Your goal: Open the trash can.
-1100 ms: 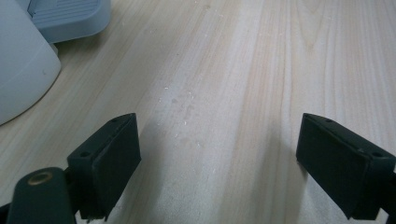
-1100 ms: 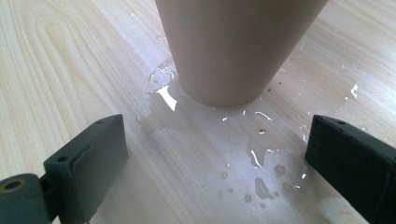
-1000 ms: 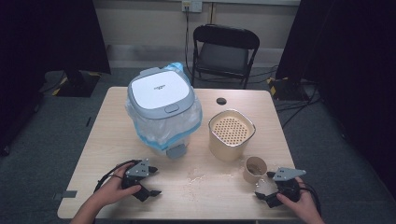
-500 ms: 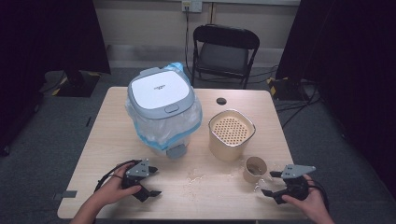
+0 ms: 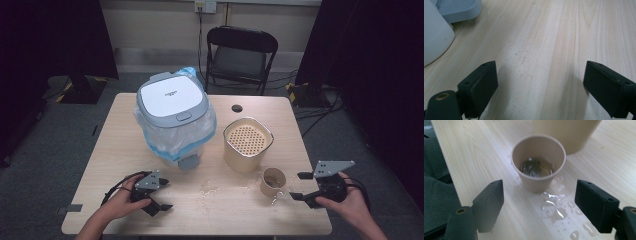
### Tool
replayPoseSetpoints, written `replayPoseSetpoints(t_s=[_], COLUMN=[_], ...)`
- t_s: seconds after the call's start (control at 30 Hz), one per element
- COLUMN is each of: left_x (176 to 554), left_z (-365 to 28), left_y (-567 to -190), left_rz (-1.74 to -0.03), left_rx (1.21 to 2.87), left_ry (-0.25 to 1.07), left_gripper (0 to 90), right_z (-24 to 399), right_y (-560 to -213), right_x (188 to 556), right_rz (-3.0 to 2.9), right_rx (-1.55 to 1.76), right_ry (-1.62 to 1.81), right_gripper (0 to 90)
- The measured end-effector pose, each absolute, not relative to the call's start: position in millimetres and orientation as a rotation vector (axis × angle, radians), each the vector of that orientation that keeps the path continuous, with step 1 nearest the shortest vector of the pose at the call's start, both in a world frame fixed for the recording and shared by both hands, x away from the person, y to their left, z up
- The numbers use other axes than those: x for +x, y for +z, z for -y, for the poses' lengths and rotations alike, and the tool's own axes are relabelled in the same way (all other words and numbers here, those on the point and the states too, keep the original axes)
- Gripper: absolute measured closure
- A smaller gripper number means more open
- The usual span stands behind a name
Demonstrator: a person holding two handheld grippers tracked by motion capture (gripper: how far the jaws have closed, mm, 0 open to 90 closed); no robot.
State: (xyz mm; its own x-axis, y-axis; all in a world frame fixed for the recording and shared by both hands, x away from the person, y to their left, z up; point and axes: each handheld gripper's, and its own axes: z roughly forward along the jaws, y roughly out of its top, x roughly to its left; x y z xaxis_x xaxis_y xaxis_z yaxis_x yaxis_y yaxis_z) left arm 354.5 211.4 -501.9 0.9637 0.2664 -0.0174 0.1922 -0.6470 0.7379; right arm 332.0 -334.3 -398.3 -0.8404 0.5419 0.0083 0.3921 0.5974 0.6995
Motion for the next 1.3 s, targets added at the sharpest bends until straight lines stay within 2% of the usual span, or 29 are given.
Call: replayPoseSetpoints(t_s=[0.43,1.3], left_x=[354.4,354.3], left_z=[-211.2,-211.2], left_y=[-501.7,-501.7], left_rz=[-0.314,-0.314], left_rx=[2.297,2.298], left_ry=[0.11,0.109], left_gripper=[10.6,10.5], right_z=[299.2,238.4], right_y=[-358.6,-324.7], right_x=[359.0,399.9], right_rz=[-2.654,-2.699], right_rx=[0.702,0.576], right_ry=[1.069,1.077], right_gripper=[24.8,24.9])
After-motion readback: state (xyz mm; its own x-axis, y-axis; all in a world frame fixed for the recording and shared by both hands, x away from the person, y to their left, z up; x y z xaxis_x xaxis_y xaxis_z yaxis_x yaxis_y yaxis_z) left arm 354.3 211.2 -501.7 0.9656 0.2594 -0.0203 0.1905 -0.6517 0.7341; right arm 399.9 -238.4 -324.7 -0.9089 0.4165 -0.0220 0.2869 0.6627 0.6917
